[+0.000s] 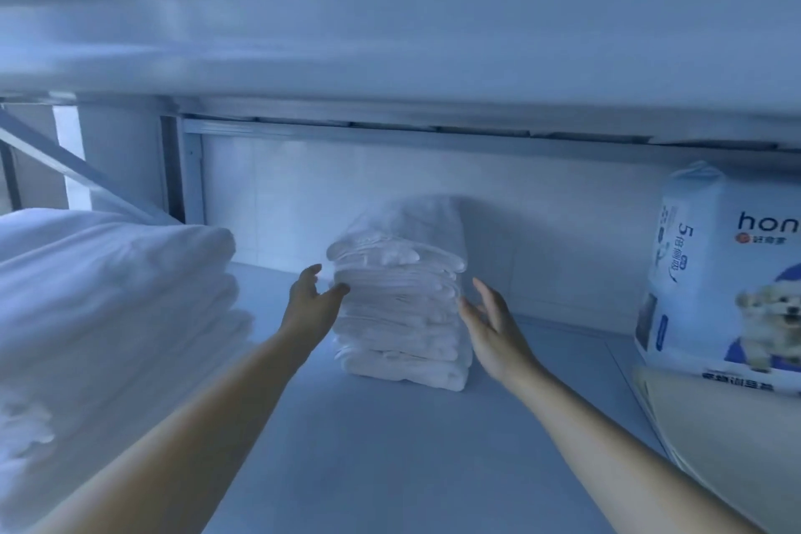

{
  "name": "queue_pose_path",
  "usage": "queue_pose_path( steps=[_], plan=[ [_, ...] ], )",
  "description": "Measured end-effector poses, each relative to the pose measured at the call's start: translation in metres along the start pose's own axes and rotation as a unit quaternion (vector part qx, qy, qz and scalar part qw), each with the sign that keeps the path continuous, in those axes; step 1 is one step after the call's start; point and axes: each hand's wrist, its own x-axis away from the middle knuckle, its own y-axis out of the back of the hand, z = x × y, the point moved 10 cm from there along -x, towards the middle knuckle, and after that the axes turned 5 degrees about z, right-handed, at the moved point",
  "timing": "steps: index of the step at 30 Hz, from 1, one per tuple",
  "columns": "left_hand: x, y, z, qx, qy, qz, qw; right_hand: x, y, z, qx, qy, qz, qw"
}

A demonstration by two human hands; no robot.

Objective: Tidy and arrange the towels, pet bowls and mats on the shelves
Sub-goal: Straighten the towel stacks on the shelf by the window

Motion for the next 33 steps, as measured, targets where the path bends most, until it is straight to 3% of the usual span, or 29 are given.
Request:
queue_pose_path(
  steps=[4, 8, 13, 33],
  plan=[
    [-0.005, -0.013, 0.011, 0.021, 0.036, 0.064, 0.997, -0.011, -0.012, -0.009, 0.013, -0.002, 0.032, 0.999],
    [0.001, -0.026, 0.01, 0.009, 0.019, 0.114, 0.993, -0.018, -0.022, -0.013, -0.023, 0.005, 0.053, 0.998],
    [-0.001, -0.031, 0.016, 0.035, 0.027, 0.128, 0.991, -0.02, -0.034, -0.015, -0.06, -0.013, 0.081, 0.995],
    [0.05, -0.003, 0.047, 0.014, 0.034, 0.139, 0.99, 0.053, -0.041, 0.005, -0.092, -0.058, 0.062, 0.992]
  ],
)
